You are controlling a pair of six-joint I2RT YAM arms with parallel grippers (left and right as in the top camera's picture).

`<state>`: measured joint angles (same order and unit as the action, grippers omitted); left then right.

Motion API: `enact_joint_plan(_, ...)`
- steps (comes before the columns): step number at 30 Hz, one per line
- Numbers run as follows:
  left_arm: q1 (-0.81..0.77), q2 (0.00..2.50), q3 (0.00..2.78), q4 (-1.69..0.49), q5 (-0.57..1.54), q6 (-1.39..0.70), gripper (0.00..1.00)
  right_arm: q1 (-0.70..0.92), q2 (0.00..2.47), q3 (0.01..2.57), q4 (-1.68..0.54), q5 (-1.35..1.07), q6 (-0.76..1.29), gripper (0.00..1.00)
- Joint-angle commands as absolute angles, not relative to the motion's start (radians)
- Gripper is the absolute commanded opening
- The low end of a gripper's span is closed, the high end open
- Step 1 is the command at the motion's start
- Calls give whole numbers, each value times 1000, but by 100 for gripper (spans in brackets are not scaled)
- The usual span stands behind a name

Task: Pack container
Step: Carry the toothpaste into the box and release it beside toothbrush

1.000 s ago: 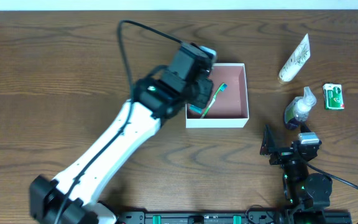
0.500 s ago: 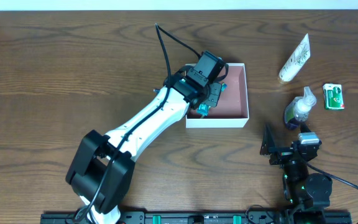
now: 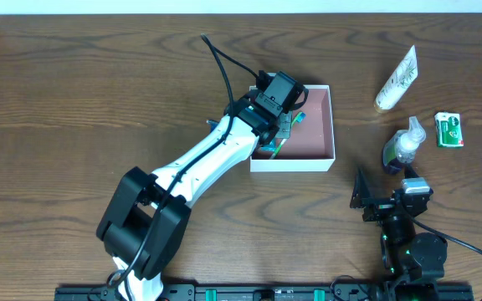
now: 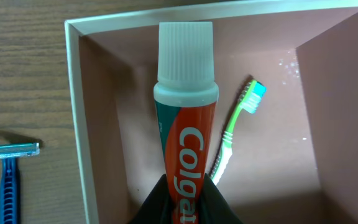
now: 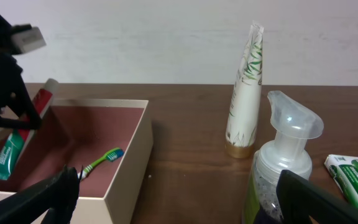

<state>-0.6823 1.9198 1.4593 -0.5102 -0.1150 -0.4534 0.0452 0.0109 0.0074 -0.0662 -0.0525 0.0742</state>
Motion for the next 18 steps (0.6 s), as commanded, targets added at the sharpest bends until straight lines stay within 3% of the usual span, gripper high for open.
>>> enact_joint_plan(1, -670, 1956, 1473, -498, -151, -473, 13, 45, 7, 6, -71, -49, 62, 99)
enact_joint_plan(14, -637, 2002, 1472, -495, -150, -473, 15, 45, 7, 6, -71, -49, 62, 99)
enact_joint_plan(18, -637, 2006, 1472, -496, -150, -472, 24, 45, 7, 6, -71, -49, 62, 99)
